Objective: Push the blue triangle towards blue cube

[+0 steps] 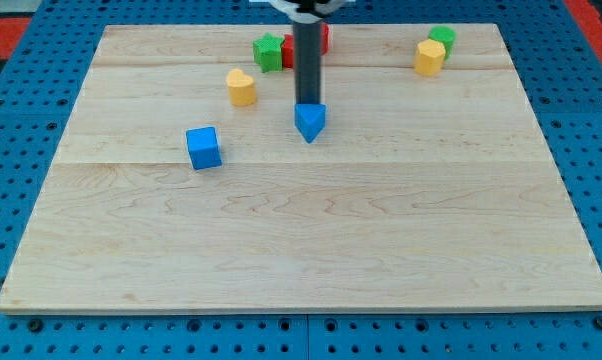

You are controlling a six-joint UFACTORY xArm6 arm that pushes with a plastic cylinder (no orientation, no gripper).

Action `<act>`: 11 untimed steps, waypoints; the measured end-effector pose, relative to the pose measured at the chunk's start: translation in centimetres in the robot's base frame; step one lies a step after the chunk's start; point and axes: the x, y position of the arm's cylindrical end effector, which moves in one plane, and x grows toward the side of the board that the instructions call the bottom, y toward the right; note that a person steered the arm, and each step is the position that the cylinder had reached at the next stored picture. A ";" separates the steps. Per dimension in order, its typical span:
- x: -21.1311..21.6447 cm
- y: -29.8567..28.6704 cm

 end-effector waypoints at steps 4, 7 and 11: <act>2.3 0.0; -1.5 -3.5; 3.9 -4.7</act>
